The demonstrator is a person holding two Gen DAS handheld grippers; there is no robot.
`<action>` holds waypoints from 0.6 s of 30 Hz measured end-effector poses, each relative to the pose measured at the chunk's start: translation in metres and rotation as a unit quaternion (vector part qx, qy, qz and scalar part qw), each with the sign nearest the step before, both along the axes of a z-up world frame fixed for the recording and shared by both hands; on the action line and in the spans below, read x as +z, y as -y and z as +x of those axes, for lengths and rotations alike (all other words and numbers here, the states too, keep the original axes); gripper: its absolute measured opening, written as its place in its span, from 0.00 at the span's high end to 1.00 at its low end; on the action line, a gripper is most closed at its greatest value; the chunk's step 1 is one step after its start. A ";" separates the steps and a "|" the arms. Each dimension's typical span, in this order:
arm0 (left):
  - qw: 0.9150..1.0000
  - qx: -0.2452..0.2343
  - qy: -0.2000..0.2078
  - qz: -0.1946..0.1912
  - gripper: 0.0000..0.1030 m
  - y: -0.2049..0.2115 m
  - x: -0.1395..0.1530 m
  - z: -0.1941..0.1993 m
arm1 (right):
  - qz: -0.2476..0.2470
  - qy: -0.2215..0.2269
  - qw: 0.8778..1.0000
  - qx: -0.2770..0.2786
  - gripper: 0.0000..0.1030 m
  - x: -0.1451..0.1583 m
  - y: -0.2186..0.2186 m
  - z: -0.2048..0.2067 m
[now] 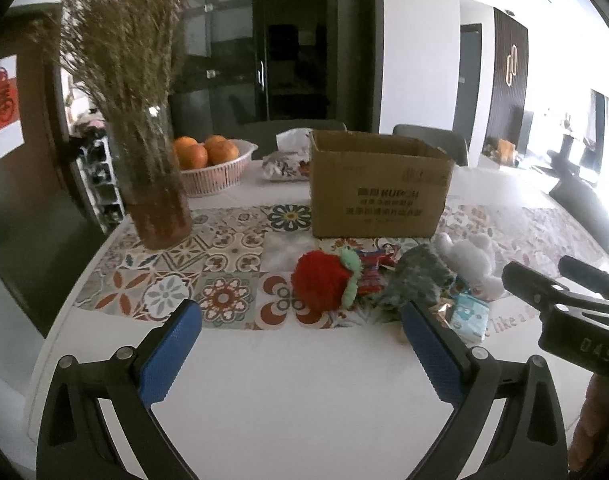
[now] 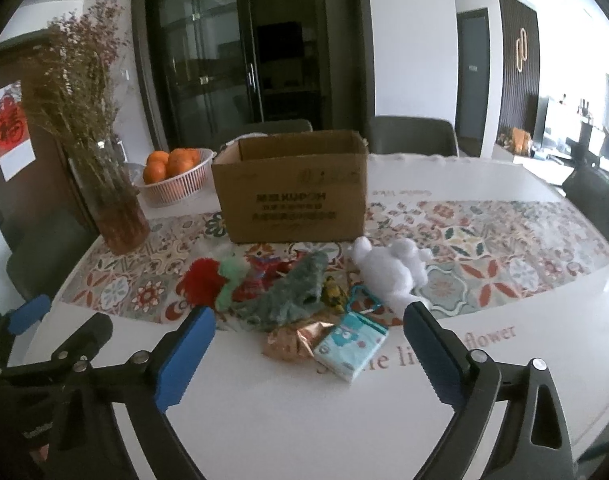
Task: Organize soft objects
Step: 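Grasp the red strawberry plush with the left tool while the right tool grasps the grey-green plush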
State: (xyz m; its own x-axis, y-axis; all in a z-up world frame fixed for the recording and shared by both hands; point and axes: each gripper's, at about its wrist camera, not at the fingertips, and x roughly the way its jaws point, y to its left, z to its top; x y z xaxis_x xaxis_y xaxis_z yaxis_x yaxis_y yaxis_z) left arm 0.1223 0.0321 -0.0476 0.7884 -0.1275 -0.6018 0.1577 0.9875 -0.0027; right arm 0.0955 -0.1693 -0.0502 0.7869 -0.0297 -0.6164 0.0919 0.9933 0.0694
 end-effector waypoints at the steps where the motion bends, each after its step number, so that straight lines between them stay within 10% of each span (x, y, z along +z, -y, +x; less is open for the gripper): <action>1: 1.000 -0.004 -0.004 -0.004 0.02 -0.001 -0.003 0.005 | 0.003 -0.004 1.000 0.000 0.09 -0.003 -0.001 0.005; 18: 0.995 -0.075 -0.063 0.008 0.03 0.011 -0.063 0.106 | 0.046 -0.081 0.995 -0.031 0.19 -0.068 0.008 0.096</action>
State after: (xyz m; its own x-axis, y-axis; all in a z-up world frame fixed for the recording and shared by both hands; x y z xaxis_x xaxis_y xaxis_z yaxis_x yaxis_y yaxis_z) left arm 0.2278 0.0210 -0.1104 0.6800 -0.2275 -0.6970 0.3024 0.9530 -0.0160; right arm 0.1912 -0.1776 -0.1180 0.6759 -0.0120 -0.7369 0.1693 0.9756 0.1394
